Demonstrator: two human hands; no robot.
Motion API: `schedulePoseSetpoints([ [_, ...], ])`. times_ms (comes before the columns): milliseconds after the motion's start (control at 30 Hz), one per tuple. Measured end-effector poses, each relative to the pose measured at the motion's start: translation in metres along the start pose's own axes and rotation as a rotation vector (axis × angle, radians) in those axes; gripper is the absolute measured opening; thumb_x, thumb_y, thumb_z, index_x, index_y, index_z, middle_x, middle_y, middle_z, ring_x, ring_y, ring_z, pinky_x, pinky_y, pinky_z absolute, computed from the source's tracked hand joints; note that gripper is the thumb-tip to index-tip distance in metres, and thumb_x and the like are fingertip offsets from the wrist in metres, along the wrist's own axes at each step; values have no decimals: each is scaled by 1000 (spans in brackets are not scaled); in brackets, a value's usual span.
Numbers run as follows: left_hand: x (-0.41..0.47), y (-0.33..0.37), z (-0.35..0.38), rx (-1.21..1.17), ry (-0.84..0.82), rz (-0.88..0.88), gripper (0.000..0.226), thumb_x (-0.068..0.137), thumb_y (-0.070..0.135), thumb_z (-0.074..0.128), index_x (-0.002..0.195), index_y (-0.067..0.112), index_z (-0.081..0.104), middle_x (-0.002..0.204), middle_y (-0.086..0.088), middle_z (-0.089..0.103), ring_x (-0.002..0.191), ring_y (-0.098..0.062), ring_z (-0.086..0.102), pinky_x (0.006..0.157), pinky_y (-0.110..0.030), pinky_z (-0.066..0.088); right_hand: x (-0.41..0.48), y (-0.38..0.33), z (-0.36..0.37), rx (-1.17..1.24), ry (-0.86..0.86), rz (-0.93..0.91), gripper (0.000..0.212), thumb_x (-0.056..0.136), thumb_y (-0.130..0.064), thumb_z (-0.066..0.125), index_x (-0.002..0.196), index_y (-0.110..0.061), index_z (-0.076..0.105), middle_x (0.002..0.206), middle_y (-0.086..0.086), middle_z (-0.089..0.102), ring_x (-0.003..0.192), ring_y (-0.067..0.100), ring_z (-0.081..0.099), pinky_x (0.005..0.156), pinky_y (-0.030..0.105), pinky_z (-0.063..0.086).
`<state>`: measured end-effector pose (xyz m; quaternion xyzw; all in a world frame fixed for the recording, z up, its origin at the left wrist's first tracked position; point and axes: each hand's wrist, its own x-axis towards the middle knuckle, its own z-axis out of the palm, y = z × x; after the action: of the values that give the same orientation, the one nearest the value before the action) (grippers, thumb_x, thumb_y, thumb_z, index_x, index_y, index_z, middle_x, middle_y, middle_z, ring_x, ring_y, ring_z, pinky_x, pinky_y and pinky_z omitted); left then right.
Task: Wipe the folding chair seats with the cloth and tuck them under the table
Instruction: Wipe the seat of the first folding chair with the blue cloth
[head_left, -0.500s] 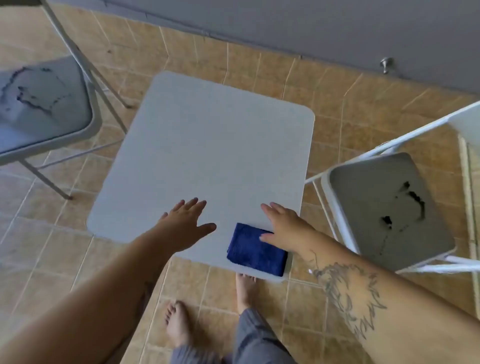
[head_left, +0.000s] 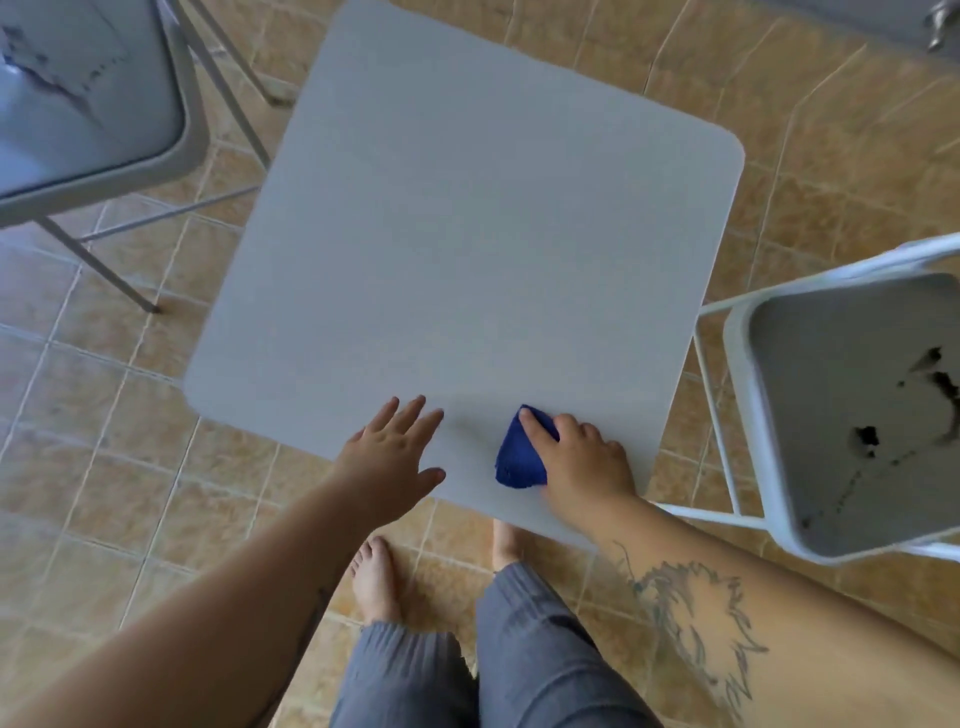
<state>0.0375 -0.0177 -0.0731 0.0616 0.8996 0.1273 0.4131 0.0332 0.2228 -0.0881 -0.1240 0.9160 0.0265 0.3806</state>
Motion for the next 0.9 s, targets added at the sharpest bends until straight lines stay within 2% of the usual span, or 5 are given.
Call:
schedulePoseSetpoints([
  [233,-52,-85,-78,-61,134,-16,73,94,53,44,153,32,8,163,8,-3,150,-18,-4,118,-45,23,28,-62,-119,228,40,98,82,81,-33,55,149,-41,10,126,0,37,108,24,48,76,34,45],
  [400,-105,-197,-152,-88,237,-23,72,94,48,48,154,28,13,163,1,2,150,-23,0,120,-41,11,36,-164,-203,341,167,109,79,79,-28,53,146,-43,14,119,-2,39,96,22,51,78,38,52],
  [533,-150,-290,-207,-61,295,-82,70,94,46,51,153,26,19,163,-3,9,150,-26,7,120,-39,10,47,-256,-245,487,206,105,79,82,-30,53,147,-45,11,128,-1,37,96,22,51,80,37,49],
  [733,-168,-396,-272,-129,408,-221,68,93,45,53,152,25,25,161,-1,18,147,-24,18,118,-38,17,96,-364,-297,338,154,-116,81,80,-31,55,148,-44,13,140,-1,34,112,24,51,85,37,50],
  [900,-146,-463,-292,-248,417,-289,68,90,46,56,150,24,31,159,-1,24,142,-23,31,117,-40,27,160,-422,-338,294,110,-146,85,77,-31,56,149,-44,14,147,0,30,123,28,46,92,40,47],
])
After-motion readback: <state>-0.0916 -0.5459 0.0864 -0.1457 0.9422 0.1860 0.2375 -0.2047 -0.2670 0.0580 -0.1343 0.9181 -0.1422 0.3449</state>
